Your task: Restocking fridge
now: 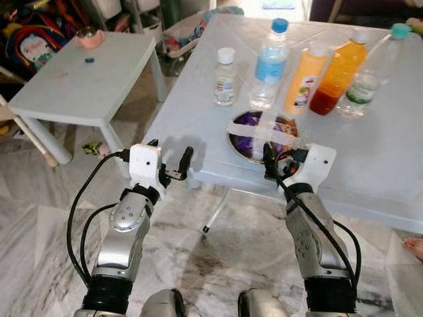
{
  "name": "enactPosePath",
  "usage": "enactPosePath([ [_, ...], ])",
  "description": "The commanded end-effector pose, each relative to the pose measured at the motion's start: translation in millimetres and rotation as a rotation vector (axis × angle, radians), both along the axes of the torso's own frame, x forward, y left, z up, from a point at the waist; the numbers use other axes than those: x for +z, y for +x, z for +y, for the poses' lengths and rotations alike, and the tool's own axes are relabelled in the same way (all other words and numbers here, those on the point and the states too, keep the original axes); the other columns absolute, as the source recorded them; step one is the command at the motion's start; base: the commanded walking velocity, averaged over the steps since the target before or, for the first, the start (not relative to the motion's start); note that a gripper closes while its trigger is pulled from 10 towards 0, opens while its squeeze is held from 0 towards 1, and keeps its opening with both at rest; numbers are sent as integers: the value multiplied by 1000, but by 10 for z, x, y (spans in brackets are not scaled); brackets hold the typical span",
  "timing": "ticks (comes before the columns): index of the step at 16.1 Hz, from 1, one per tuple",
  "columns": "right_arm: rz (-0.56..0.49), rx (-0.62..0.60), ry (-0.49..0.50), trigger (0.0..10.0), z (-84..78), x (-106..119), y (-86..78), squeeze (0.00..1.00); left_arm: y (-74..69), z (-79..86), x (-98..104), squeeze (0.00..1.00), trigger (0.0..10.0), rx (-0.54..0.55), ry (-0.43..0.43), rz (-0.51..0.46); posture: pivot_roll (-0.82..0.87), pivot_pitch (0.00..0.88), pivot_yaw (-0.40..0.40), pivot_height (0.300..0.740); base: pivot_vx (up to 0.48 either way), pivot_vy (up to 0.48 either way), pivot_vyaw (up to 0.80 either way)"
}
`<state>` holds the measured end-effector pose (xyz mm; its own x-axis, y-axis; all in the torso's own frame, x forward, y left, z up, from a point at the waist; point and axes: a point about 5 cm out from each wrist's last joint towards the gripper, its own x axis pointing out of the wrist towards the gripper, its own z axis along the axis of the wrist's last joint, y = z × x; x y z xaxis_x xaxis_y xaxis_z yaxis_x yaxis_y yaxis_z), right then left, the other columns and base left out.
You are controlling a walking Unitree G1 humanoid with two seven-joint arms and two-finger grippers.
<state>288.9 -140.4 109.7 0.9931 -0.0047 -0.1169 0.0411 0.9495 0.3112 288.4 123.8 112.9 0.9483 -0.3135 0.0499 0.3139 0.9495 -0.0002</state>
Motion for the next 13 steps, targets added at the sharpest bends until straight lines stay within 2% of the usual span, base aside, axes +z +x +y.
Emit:
enactPosePath([
  [1, 12, -6, 47, 10000, 64, 10, -27, 0, -6, 13, 15, 0, 10000, -2, 13, -2, -111, 108, 59, 740, 0, 0, 0],
  [4, 23, -1, 43, 10000, 58, 31, -20, 0, 10, 5, 21, 0, 10000, -2, 13, -4, -116, 107, 57, 740, 0, 0, 0],
  [7, 89, -5, 33, 10000, 64, -13, -28, 0, 8, -14, 37, 0, 10000, -5, 12, -10, -116, 107, 57, 740, 0, 0, 0],
  [8, 102, -17, 39, 4039, 42, -23, -24, 0, 11, -16, 37, 0, 10000, -4, 12, -10, -114, 103, 56, 740, 0, 0, 0],
  [9, 104, -21, 38, 1569, 34, -26, -24, 0, 12, -17, 36, 0, 10000, -4, 11, -10, -114, 104, 56, 740, 0, 0, 0],
  [10, 117, -31, 32, 1922, 15, -39, -29, 0, 12, -18, 36, 0, 10000, -4, 11, -10, -115, 105, 56, 740, 0, 0, 0],
  [11, 124, -40, 26, 2745, -1, -47, -34, 0, 11, -21, 35, 0, 10000, -4, 10, -10, -115, 105, 56, 740, 0, 0, 0],
  [12, 124, -53, 24, 4510, -20, -51, -34, 0, 13, -24, 37, 0, 10000, -5, 10, -10, -116, 108, 58, 740, 0, 0, 0],
  [13, 125, -68, 23, 4431, -43, -53, -34, 0, 15, -27, 39, 0, 10000, -5, 11, -11, -116, 108, 58, 740, 0, 0, 0],
])
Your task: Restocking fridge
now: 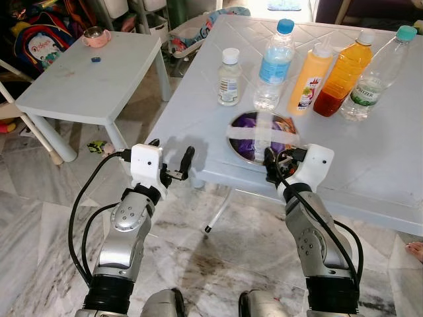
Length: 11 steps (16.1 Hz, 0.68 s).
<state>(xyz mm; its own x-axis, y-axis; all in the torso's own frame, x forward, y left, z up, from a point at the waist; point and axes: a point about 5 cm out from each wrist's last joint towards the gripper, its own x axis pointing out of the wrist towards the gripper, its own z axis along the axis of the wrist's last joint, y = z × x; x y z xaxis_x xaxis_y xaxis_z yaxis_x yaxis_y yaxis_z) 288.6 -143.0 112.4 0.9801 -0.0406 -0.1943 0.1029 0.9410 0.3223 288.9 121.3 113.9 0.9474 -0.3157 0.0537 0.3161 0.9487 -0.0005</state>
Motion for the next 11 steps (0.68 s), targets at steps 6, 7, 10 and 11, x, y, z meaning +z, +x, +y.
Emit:
enactPosePath([
  [6, 27, -155, -45, 8275, -256, -8, 19, 0, 24, -5, 44, 0, 10000, -1, 12, -12, -118, 108, 62, 740, 0, 0, 0],
  [7, 30, -172, -55, 8275, -283, -11, 18, 0, 25, -8, 45, 0, 10000, -2, 12, -13, -117, 109, 62, 740, 0, 0, 0],
  [10, 28, -207, -71, 10000, -348, 1, 38, 0, 22, -10, 39, 0, 10000, -2, 16, -11, -116, 110, 65, 740, 0, 0, 0],
  [11, 23, -209, -78, 10000, -349, 11, 46, 0, 23, -10, 37, 0, 10000, -3, 17, -10, -116, 110, 65, 740, 0, 0, 0],
])
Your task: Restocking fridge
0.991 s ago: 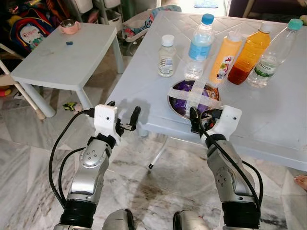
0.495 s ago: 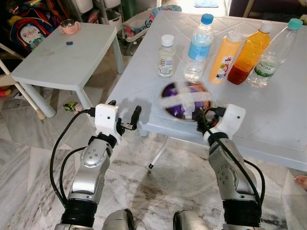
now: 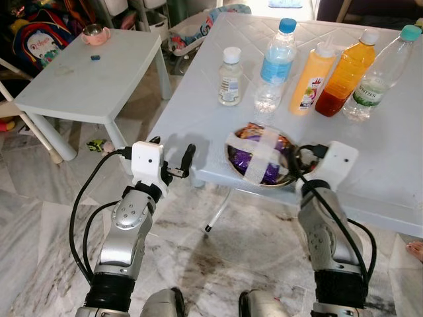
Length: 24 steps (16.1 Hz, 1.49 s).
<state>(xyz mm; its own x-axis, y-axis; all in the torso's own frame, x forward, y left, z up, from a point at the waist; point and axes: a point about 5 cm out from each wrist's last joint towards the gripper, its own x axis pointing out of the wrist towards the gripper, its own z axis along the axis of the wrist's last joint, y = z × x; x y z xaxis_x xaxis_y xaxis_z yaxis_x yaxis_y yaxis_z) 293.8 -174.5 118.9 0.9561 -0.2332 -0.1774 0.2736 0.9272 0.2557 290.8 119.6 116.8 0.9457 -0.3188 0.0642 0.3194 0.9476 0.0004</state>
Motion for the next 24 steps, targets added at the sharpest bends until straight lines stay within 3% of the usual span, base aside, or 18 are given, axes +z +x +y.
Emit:
enactPosePath([
  [1, 29, -28, -3, 10000, -31, -54, -8, 0, 2, 8, 8, 0, 10000, 1, 20, 0, -114, 113, 67, 740, 0, 0, 0],
  [7, -22, 16, 4, 10000, 50, 37, 3, 0, -11, 1, 8, 0, 10000, -1, 18, 0, -114, 119, 66, 740, 0, 0, 0],
  [11, -10, 113, -31, 10000, 80, 1, -213, 0, -10, 36, 10, 0, 10000, 7, 20, 2, -112, 125, 61, 740, 0, 0, 0],
  [13, -24, 97, -20, 10000, 48, 8, -248, 1000, -12, 9, 8, 0, 10000, 1, 17, 2, -119, 124, 61, 740, 0, 0, 0],
  [16, -3, 105, -17, 10000, 52, -8, -283, 1000, -11, -13, 11, 0, 10000, -8, 16, 0, -124, 121, 63, 740, 0, 0, 0],
  [17, 14, 116, -1, 10000, 69, -31, -299, 706, -8, -10, 12, 0, 10000, -8, 17, 0, -124, 121, 63, 740, 0, 0, 0],
  [18, 42, 132, 25, 10000, 93, -75, -313, 0, -6, 1, 11, 0, 10000, -5, 18, 1, -124, 121, 63, 740, 0, 0, 0],
  [23, 88, 201, 127, 10000, 161, -139, -254, 0, -38, -13, -4, 0, 10000, -3, 15, 7, -116, 130, 58, 740, 0, 0, 0],
  [24, 97, 205, 130, 6431, 154, -144, -248, 0, -40, -12, -6, 0, 10000, -3, 15, 8, -116, 130, 58, 740, 0, 0, 0],
])
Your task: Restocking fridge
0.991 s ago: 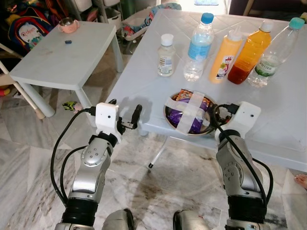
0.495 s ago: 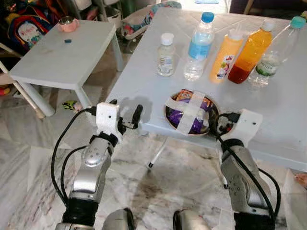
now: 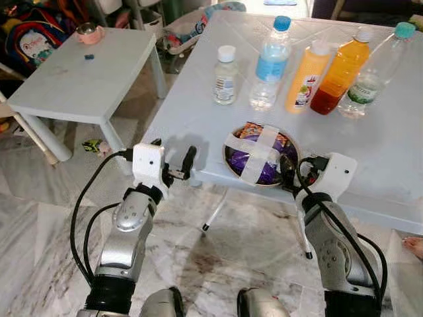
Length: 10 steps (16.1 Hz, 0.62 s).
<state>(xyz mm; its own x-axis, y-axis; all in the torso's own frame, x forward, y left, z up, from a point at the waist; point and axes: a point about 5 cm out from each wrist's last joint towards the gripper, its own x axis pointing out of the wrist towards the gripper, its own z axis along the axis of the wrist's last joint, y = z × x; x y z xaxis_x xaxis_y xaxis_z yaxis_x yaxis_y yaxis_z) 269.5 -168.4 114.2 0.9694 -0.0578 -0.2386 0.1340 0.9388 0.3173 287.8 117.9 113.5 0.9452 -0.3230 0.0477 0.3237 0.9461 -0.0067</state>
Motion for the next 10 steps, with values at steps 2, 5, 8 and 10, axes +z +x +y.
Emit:
enactPosePath([
  [2, 58, 61, 12, 0, 63, -83, 40, 0, 2, 20, 18, 0, 10000, 10, 26, -4, -118, 134, 59, 740, 0, 0, 0],
  [5, 84, 108, -40, 0, 68, -76, 98, 0, 13, 20, 20, 0, 10000, 13, 27, -4, -119, 134, 56, 740, 0, 0, 0],
  [8, 99, 124, -90, 0, 72, -89, 132, 0, 3, 31, 0, 0, 10000, 22, 33, 4, -117, 134, 53, 740, 0, 0, 0],
  [10, 122, 108, -74, 0, 67, -120, 139, 0, -3, 32, -7, 0, 10000, 24, 35, 6, -114, 134, 53, 740, 0, 0, 0],
])
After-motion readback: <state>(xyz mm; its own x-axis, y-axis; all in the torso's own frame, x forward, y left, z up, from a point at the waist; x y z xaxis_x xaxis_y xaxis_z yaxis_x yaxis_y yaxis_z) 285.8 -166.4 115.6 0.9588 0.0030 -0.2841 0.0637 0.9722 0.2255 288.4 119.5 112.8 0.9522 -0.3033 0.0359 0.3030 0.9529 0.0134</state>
